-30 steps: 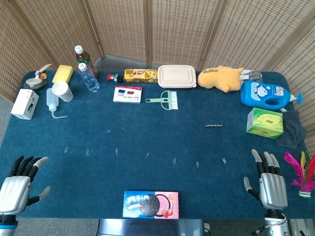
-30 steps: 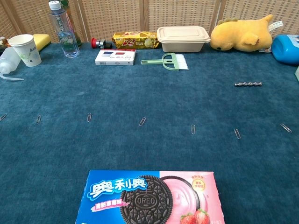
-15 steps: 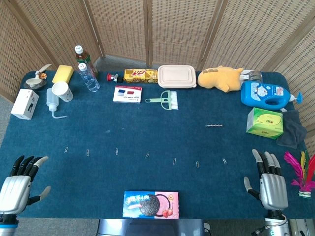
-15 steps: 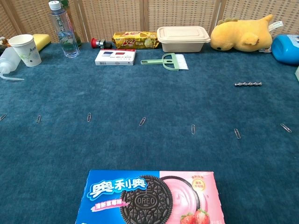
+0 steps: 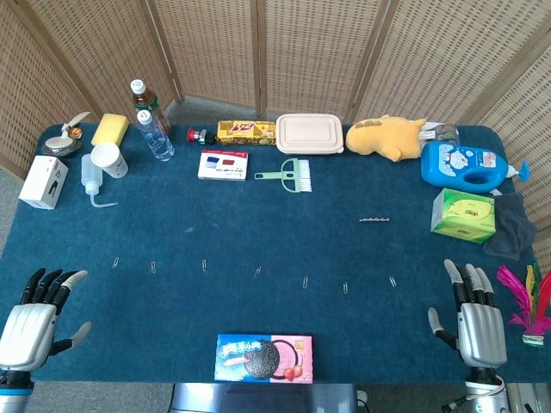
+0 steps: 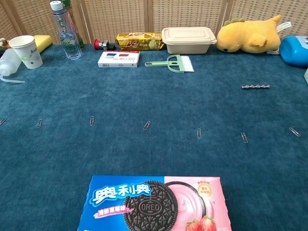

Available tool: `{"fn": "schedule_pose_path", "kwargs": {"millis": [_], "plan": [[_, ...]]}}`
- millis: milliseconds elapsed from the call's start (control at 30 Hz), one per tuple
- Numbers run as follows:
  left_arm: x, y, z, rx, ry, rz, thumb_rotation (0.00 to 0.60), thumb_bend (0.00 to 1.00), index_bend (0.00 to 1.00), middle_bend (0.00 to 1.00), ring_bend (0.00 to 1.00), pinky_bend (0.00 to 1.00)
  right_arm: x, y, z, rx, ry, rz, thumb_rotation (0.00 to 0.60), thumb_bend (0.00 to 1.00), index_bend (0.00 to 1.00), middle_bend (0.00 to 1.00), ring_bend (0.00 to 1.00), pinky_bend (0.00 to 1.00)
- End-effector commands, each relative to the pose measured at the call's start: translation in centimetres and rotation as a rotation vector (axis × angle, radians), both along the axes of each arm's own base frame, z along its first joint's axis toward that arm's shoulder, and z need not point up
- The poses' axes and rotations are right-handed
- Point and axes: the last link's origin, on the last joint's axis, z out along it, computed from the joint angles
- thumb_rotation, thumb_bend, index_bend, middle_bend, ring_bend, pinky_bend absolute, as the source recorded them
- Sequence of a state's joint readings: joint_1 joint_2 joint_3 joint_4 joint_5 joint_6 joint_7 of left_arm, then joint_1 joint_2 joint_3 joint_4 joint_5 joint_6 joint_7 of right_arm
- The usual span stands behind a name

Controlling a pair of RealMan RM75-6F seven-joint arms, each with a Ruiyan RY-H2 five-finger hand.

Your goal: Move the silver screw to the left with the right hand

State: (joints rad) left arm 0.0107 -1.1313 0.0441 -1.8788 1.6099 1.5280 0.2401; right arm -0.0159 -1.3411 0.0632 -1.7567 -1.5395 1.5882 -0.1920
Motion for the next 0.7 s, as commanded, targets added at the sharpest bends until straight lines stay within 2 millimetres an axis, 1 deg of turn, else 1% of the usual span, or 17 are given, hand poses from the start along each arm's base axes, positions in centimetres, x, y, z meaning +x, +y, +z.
{"fn": "schedule_pose_path", "kwargs": {"millis": [33, 133, 267, 400, 433, 500, 533, 600, 667, 700], "plan": [[0.1, 0.3, -0.1, -0.002, 0.004, -0.003, 0.6, 0.39, 0.15, 0.18, 0.11, 0.02, 0.4, -1.0, 0.5, -0.003, -0.014, 0.029, 0.6, 0.4, 0.06, 0.16, 0.04, 0.06], [0.2, 0.6, -0.1, -0.001, 0.007, -0.01, 0.6, 0.39, 0.15, 0.18, 0.11, 0.02, 1.0, -2.7, 1.1, -0.011, -0.024, 0.074, 0.6, 0.4, 0.06, 0.16, 0.04, 0.06], [0.4, 1.0, -0.2, -0.005, 0.006, -0.015, 0.6, 0.39, 0.15, 0.18, 0.11, 0.02, 2.8, -6.2, 1.9, 0.005, -0.091, 0.169, 0.6, 0.4, 0.05, 0.16, 0.04, 0.06], [0.4, 1.0, -0.5, -0.012, 0.002, -0.01, 0.6, 0.39, 0.15, 0.18, 0.11, 0.02, 4.2, -9.4, 1.8, 0.043, -0.144, 0.228, 0.6, 0.4, 0.06, 0.17, 0.06, 0.06], [0.4, 1.0, -0.6, -0.016, 0.002, -0.007, 0.6, 0.39, 0.15, 0.18, 0.11, 0.02, 4.7, -10.6, 1.7, 0.055, -0.16, 0.246, 0.6, 0.4, 0.06, 0.18, 0.07, 0.07], [0.4, 1.0, -0.7, -0.02, 0.004, -0.006, 0.6, 0.4, 0.15, 0.18, 0.11, 0.02, 5.3, -12.1, 1.5, 0.073, -0.185, 0.254, 0.6, 0.4, 0.07, 0.21, 0.11, 0.09], [0.4, 1.1, -0.7, -0.024, 0.006, -0.007, 0.6, 0.39, 0.15, 0.18, 0.11, 0.02, 5.8, -13.3, 1.4, 0.079, -0.207, 0.26, 0.6, 0.4, 0.07, 0.23, 0.15, 0.12], [0.5, 1.2, -0.8, -0.025, 0.008, -0.008, 0.6, 0.4, 0.15, 0.18, 0.11, 0.02, 6.3, -15.1, 1.3, 0.09, -0.225, 0.262, 0.6, 0.4, 0.08, 0.29, 0.23, 0.21], [0.4, 1.3, -0.8, -0.027, 0.008, -0.007, 0.6, 0.4, 0.15, 0.18, 0.11, 0.02, 6.6, -16.5, 1.0, 0.099, -0.235, 0.261, 0.6, 0.4, 0.1, 0.38, 0.37, 0.33], [0.4, 1.3, -0.9, -0.028, 0.008, -0.005, 0.6, 0.4, 0.15, 0.18, 0.11, 0.02, 6.6, -17.4, 0.7, 0.11, -0.234, 0.253, 0.6, 0.4, 0.11, 0.41, 0.44, 0.37]]}}
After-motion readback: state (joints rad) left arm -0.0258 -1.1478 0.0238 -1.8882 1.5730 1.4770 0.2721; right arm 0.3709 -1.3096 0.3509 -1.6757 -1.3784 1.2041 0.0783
